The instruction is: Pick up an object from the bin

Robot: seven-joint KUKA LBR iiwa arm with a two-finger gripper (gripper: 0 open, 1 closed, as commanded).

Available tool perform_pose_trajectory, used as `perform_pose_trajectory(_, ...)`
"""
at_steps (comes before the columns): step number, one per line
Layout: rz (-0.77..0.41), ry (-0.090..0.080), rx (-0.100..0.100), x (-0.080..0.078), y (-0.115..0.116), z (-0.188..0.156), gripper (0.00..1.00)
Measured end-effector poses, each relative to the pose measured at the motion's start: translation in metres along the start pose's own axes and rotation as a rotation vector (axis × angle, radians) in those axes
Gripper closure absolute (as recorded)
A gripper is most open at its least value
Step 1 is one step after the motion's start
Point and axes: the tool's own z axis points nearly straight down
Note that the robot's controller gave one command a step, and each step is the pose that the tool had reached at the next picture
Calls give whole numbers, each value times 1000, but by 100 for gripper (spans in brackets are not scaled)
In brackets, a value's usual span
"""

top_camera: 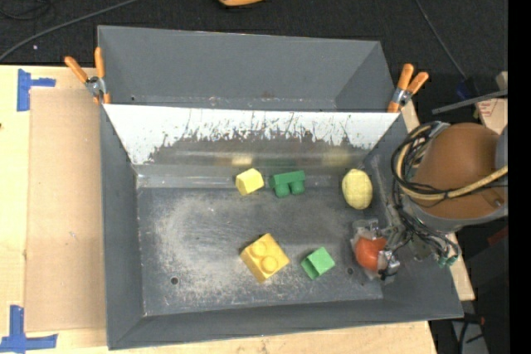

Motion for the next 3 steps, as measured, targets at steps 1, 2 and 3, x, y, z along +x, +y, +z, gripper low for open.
perform_pose_trajectory(1,0,-6,3,-2,0,-32,100)
perform_pose_trajectory(2,1,-1,-1,0,1,-70,100)
perform_pose_trajectory(3,2,-4,1,-1,2,-95,100)
